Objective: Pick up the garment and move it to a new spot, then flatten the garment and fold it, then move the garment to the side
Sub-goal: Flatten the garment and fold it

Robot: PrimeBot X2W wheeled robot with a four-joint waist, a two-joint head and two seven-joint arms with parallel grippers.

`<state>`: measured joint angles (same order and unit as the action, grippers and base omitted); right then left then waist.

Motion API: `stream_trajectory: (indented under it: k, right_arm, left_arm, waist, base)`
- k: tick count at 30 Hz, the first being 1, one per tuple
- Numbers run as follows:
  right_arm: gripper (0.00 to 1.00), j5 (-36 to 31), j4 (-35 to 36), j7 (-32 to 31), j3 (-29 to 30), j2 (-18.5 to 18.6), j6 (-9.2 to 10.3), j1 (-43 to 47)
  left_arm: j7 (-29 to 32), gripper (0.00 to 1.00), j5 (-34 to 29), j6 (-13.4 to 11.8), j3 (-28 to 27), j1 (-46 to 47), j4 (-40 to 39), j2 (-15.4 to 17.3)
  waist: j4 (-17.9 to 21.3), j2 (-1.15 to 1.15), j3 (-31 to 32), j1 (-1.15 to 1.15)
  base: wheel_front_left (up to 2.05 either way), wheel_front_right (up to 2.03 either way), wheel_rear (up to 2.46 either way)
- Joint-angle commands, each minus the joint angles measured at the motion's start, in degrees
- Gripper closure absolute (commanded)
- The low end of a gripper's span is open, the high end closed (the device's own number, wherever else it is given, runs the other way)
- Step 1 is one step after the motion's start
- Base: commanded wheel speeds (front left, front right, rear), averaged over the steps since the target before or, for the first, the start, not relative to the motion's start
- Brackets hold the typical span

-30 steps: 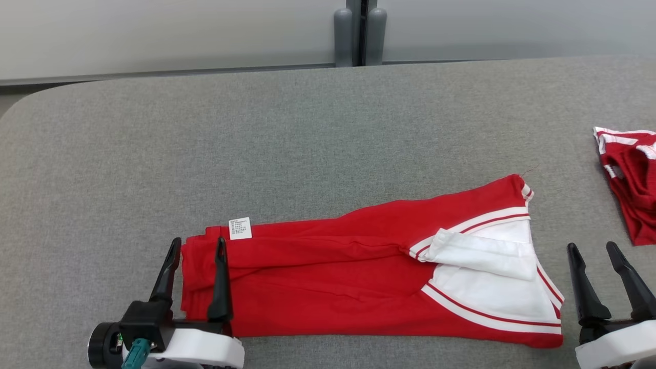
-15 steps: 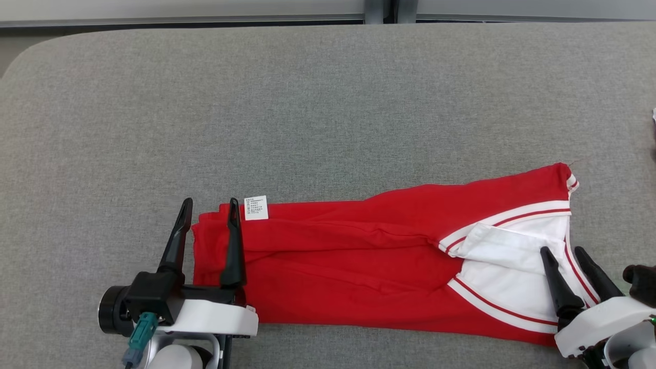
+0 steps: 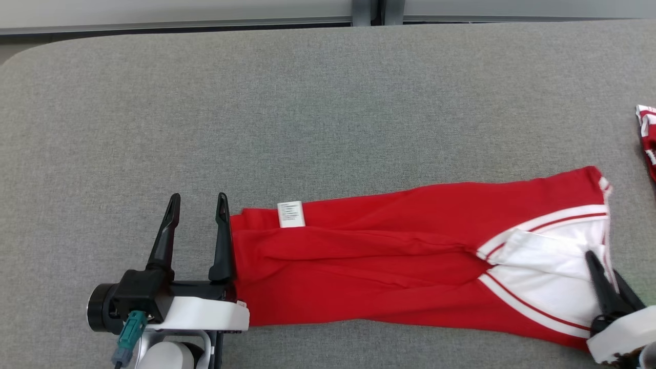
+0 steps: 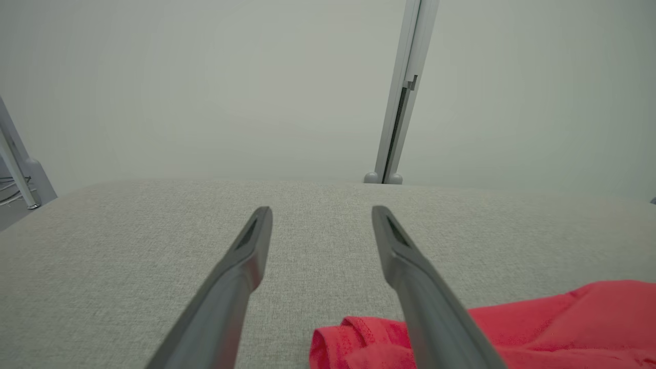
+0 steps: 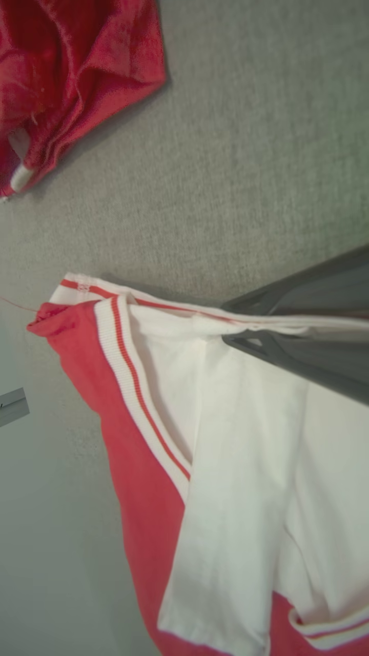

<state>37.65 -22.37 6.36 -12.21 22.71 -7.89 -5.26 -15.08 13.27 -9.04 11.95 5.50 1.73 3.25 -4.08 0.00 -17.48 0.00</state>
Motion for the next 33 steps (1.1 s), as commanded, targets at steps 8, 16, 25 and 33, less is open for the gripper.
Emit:
stream_trajectory:
  k: [8, 16, 25, 33]
  right_arm:
    - [1.0, 0.16, -0.73, 1.93, 6.05, 4.74, 0.47, 1.37]
    - [1.0, -5.99, 16.23, -4.48, 4.49, 3.24, 0.41, -0.38]
    - [1.0, -9.37, 28.81, -14.98, -10.73, -6.04, 0.41, -5.32]
    - [1.0, -5.57, 19.41, -13.74, -22.07, -15.26, 0.4, -11.46]
  left_arm:
    - [-0.08, 0.0, -0.57, 0.87, -1.08, -0.38, 0.3, -0.01]
    - [-0.08, 0.0, -0.8, 1.2, -1.96, -1.33, 0.28, -0.11]
    - [-0.07, 0.0, -0.45, 1.51, -1.06, -0.34, 0.94, -0.2]
    - [-0.07, 0.0, 0.94, 0.88, 0.57, -0.12, 1.0, -0.23]
  waist:
    - [1.12, 0.0, 1.27, 0.0]
    - [2.12, 0.0, 2.93, 0.0]
    - [0.55, 0.0, 4.0, 0.0]
    - [-2.05, 0.0, 3.3, 0.0]
  base:
    - [0.0, 0.0, 0.0]
    - [0.0, 0.0, 0.0]
    - [0.0, 0.0, 0.0]
    - [0.0, 0.0, 0.0]
